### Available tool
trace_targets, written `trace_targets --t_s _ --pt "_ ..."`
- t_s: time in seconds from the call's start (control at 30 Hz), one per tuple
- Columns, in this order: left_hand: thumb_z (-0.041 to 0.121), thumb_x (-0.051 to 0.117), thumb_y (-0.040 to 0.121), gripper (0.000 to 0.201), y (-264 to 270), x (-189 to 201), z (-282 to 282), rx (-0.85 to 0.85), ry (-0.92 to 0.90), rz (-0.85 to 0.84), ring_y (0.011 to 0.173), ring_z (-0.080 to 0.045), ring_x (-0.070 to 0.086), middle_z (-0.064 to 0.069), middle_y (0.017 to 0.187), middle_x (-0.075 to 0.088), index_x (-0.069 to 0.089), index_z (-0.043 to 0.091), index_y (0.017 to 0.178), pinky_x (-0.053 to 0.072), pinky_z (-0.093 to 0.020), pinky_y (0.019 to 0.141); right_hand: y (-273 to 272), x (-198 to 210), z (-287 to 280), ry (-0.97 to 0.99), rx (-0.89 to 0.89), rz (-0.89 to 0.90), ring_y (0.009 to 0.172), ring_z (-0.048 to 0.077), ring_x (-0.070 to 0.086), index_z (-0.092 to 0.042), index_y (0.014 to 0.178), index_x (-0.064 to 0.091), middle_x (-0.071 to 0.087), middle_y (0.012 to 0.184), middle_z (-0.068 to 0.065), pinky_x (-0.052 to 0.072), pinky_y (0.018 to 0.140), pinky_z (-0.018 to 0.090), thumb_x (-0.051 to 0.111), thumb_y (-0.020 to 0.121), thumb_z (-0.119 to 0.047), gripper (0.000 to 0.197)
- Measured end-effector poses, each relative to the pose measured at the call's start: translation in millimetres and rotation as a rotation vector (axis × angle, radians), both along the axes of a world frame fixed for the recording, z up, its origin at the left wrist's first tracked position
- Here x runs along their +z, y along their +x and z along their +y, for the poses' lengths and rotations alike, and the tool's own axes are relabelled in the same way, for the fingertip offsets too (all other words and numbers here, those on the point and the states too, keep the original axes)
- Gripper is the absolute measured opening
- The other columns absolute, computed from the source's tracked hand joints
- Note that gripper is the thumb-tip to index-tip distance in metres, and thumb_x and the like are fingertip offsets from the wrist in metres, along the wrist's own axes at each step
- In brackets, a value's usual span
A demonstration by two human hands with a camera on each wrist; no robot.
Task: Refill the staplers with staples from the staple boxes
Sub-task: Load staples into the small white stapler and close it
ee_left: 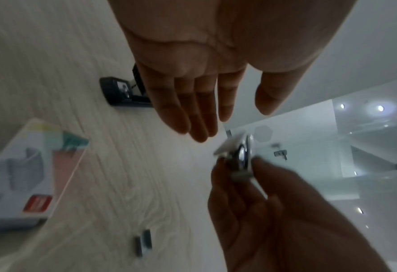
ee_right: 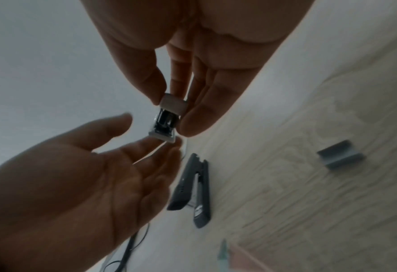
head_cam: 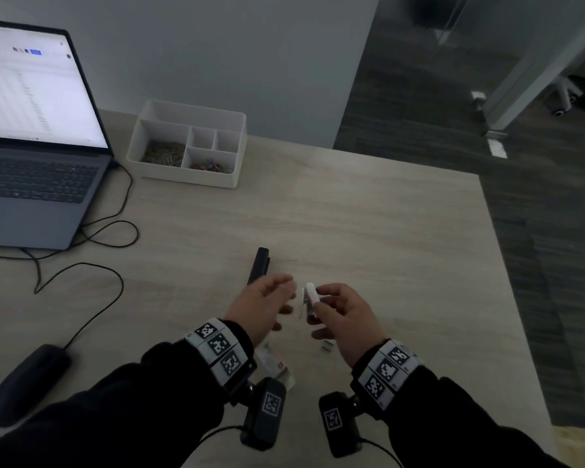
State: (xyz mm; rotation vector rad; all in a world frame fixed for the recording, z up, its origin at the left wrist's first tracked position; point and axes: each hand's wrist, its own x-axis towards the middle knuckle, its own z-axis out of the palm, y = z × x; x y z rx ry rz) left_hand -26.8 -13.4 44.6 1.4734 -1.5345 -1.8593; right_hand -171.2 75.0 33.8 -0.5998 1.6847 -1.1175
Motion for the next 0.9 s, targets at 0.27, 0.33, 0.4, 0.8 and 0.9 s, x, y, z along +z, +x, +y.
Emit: trace_targets --t_s 0.27,0.33,0.4,0.8,0.9 --pt "0.019 0.063 0.093 0.03 4 1 17 -0.083 -0.046 0.033 0.066 0.0 0.066 0.002 0.083 0.071 0.065 0.03 0.121 0.048 -0.015 0.052 11 14 3 -0.043 0.033 0.153 0.058 0.013 0.059 -0.025 0.09 0.07 0.069 0.074 0.001 0.048 0.049 0.025 0.063 0.087 -0.007 0.019" --pt "0.017 0.062 0.093 0.027 6 0 17 -0.127 -0.058 0.039 0.062 -0.002 0.059 0.002 0.076 0.065 0.067 0.028 0.118 0.045 -0.009 0.056 5 14 4 -0.014 0.029 0.188 0.05 0.014 0.049 -0.022 0.089 0.072 0.064 0.069 0.004 0.043 0.045 0.027 0.059 0.086 -0.006 0.021" --pt "0.018 0.06 0.095 0.028 10 -2 18 -0.175 -0.047 0.027 0.066 -0.008 0.054 0.0 0.076 0.061 0.069 0.022 0.122 0.046 -0.008 0.062 0 13 3 0.002 0.014 0.206 0.047 0.015 0.045 -0.023 0.084 0.073 0.063 0.066 0.004 0.039 0.045 0.028 0.056 0.087 -0.008 0.024" --pt "0.015 0.05 0.1 0.022 19 1 14 -0.016 0.485 0.249 0.059 -0.017 0.058 -0.016 0.104 0.076 0.064 0.012 0.117 0.04 -0.026 0.046 -13 1 -5 0.042 0.034 0.233 0.054 0.015 0.053 -0.021 0.091 0.064 0.064 0.071 -0.001 0.044 0.052 0.03 0.044 0.098 -0.045 0.032" --pt "0.015 0.049 0.1 0.02 23 -2 11 0.115 0.536 0.285 0.057 -0.018 0.061 -0.015 0.1 0.077 0.06 0.011 0.116 0.037 -0.025 0.046 -25 -21 1 0.241 0.233 0.538 0.074 0.017 0.061 -0.023 0.093 0.066 0.066 0.085 -0.002 0.048 0.067 0.03 0.061 0.089 -0.044 0.022"
